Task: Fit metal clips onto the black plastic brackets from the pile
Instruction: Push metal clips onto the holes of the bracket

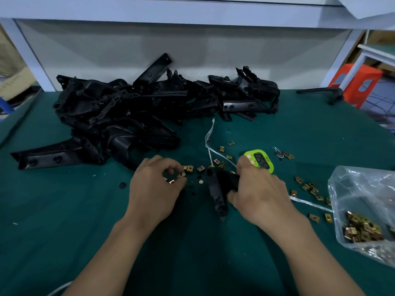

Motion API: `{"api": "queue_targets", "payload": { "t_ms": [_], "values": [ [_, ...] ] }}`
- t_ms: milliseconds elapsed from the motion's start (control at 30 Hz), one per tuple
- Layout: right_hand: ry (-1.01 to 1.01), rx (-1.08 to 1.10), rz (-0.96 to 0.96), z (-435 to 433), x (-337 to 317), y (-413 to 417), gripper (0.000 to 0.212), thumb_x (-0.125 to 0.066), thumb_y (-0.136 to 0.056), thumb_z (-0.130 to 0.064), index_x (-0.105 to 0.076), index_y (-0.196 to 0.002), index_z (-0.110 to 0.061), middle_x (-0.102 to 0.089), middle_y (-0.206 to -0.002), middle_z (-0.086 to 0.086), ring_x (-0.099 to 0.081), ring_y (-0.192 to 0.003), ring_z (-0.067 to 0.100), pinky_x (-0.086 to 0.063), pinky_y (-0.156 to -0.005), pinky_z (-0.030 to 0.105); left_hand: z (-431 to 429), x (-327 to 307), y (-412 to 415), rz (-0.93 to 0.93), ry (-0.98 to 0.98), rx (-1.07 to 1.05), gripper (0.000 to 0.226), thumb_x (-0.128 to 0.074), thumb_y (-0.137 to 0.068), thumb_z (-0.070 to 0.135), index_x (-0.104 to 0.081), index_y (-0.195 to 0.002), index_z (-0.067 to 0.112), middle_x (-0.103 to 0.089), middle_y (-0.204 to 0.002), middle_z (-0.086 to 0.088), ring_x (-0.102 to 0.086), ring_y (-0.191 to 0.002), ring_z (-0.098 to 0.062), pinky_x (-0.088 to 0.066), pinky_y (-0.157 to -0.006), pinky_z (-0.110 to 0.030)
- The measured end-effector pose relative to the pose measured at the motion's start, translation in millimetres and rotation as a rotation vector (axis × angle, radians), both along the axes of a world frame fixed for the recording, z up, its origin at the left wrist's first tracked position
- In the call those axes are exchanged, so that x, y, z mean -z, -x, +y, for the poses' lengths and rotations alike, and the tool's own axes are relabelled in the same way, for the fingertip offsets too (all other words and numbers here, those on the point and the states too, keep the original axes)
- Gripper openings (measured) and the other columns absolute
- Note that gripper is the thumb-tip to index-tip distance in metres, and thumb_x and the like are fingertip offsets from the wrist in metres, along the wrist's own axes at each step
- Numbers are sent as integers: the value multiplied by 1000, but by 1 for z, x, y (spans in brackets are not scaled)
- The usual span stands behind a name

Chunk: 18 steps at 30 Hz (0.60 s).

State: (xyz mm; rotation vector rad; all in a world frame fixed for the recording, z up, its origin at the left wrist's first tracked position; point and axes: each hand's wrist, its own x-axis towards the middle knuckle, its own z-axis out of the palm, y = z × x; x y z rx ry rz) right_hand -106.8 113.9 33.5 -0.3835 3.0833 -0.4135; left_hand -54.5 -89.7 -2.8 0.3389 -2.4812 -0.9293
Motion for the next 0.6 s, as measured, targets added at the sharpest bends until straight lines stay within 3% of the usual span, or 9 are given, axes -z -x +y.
{"api": "queue_targets", "payload": {
  "t_ms": [167, 333, 500, 600],
  "values": [
    [122, 27, 182, 0, 6, 7, 33, -66, -82, -30, -37, -97, -31, -44, -64, -10, -42, -55, 24, -28, -54, 35, 1, 1, 0, -49, -81, 15, 30, -84, -77, 15, -66, -83, 38, -59, -90, 24, -57, -85, -3, -49, -76, -27],
    [114, 86, 286, 8, 8, 15, 9, -60, -83, -23, -53, -87, -25, -42, -64, -4, -40, -62, 34, -33, -59, 36, 0, 4, -1, -25, -122, 37, 44, -82, -78, 4, -63, -78, 44, -60, -94, 31, -57, -89, 7, -41, -70, -4],
    [95, 205, 326, 36, -5, 29, 10, -63, -86, -33, -59, -86, -24, -45, -62, 1, -49, -66, 39, -35, -62, 36, 2, 3, 0, -18, -192, 29, 40, -83, -76, 4, -68, -77, 40, -64, -84, 25, -59, -83, 5, -39, -70, 0],
    [-22, 260, 254, 58, -9, 35, 11, -64, -80, -24, -64, -90, -22, -41, -66, 3, -56, -75, 43, -37, -64, 37, 9, 3, 2, -8, -226, 67, 34, -84, -76, 1, -78, -85, 34, -65, -78, 19, -59, -82, 11, -38, -73, 1]
  ]
}}
